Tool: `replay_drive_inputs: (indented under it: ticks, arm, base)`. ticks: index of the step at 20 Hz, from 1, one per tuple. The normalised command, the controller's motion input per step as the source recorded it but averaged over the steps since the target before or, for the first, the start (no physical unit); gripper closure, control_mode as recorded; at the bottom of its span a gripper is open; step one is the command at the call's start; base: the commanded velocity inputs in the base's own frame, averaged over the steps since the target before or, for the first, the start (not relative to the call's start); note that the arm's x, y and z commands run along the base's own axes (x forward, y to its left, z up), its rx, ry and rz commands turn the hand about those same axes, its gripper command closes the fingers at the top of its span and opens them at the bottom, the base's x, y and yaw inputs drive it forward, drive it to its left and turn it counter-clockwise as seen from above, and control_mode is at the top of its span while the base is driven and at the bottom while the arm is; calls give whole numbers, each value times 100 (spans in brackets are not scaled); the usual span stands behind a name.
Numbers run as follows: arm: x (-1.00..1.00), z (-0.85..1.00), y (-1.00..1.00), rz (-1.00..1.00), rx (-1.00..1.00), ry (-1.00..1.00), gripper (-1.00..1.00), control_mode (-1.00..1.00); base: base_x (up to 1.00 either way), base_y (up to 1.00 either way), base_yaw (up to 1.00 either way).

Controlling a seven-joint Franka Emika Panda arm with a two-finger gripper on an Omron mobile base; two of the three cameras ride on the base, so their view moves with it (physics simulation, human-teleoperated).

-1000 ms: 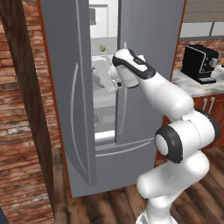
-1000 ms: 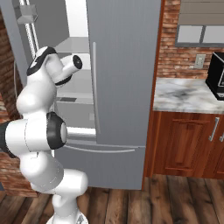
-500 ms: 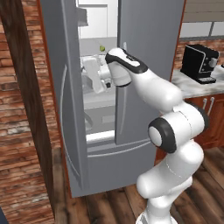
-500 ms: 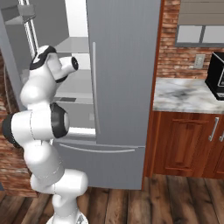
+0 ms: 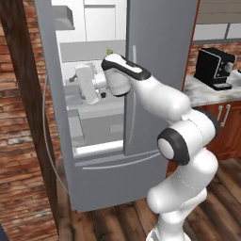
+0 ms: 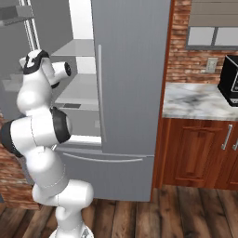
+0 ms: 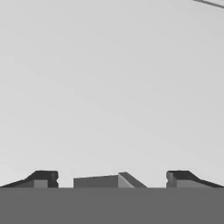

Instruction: There is a bowl on the dining counter. Grab a lemon wedge from the fridge and place it in the bowl. Then get the liquor bottle and glass cup from the cabinet and place them next to the bowl.

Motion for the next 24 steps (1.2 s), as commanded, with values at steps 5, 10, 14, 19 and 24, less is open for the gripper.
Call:
replay_drive_inputs:
  ticks: [5,10,14,19,24]
  arm:
    - [-46,52,-33,-5,-2,-21,-100,-100]
    - [-24,59,-95,-17,-7,-24,-100,-100]
    - [-24,42,-100,-15,-8,-23,-100,-100]
    - [-75,32,-72,-8,-4,-21,-100,-100]
    - [-94,31,-45,0,0,-17,-100,-100]
  base:
    - [0,0,0]
    - [0,0,0]
    - [0,0,0]
    - [0,0,0]
    - [0,0,0]
